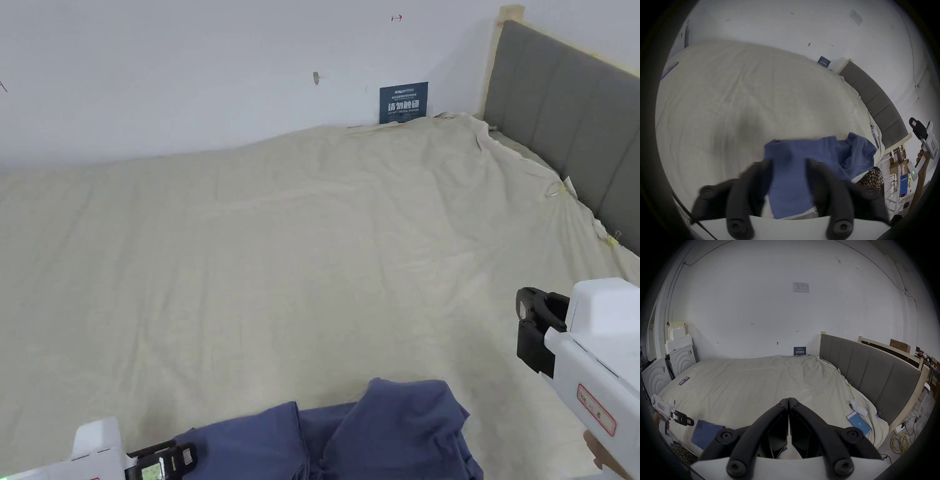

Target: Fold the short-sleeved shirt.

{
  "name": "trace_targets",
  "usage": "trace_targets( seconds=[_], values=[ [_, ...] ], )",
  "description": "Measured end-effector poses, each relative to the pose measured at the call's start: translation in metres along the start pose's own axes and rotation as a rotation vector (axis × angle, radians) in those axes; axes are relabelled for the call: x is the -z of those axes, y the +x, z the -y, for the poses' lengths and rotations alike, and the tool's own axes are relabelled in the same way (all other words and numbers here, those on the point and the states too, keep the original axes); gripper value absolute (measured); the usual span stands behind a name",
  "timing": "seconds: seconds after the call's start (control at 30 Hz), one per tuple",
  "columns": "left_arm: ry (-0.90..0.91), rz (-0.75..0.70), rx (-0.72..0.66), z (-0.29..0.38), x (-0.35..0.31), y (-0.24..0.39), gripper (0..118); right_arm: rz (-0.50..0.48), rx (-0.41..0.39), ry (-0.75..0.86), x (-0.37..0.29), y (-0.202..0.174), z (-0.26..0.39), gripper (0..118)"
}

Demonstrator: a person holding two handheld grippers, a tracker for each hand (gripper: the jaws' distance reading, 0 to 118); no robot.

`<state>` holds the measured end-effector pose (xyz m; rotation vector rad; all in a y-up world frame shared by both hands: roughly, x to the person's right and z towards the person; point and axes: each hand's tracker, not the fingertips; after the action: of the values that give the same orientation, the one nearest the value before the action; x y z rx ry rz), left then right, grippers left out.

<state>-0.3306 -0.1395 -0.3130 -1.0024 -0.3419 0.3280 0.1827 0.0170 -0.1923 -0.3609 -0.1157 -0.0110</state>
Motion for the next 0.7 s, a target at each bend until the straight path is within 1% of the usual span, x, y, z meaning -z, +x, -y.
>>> trace_targets(
  seconds=[0.03, 0.07, 0.2, 0.3, 0.4, 0.43, 0.5, 0.57, 0.63, 0.67, 0.7],
  values=[
    [-0.017, -0.010, -0.010, 0.002, 0.004, -0.004, 91, -0.002, -0.002, 0.000, 0.000, -0.001, 0.000, 0],
    [-0.024, -0.007, -0.020, 0.005, 0.009, -0.005, 92, -0.003, -0.005, -0.002, 0.001, -0.002, 0.000, 0],
    [-0.034, -0.003, -0.044, 0.014, 0.026, -0.009, 92, -0.006, -0.010, -0.009, 0.002, -0.003, -0.001, 0],
    [-0.075, -0.006, -0.054, 0.018, 0.041, -0.007, 91, 0.000, -0.012, -0.007, 0.001, -0.002, -0.002, 0],
    [-0.064, -0.033, -0.009, 0.017, 0.045, 0.000, 90, 0.007, -0.009, -0.006, 0.001, 0.000, -0.002, 0],
    [-0.070, -0.037, 0.002, 0.016, 0.045, 0.003, 87, 0.009, -0.009, -0.006, 0.001, 0.001, -0.002, 0],
    [-0.073, -0.034, 0.046, 0.017, 0.043, 0.010, 70, 0.013, -0.006, -0.007, 0.001, 0.002, -0.002, 0],
    [-0.076, -0.053, 0.076, 0.017, 0.045, 0.014, 51, 0.012, 0.001, -0.009, 0.001, 0.003, -0.001, 0],
    [-0.075, -0.049, 0.076, 0.017, 0.046, 0.014, 39, 0.012, 0.005, -0.008, 0.002, 0.003, 0.000, 0],
    [-0.074, -0.042, 0.074, 0.017, 0.045, 0.014, 25, 0.012, 0.005, -0.010, 0.002, 0.004, 0.001, 0],
    [-0.073, -0.039, 0.074, 0.017, 0.045, 0.016, 18, 0.011, 0.005, -0.011, 0.003, 0.004, 0.001, 0]
  ],
)
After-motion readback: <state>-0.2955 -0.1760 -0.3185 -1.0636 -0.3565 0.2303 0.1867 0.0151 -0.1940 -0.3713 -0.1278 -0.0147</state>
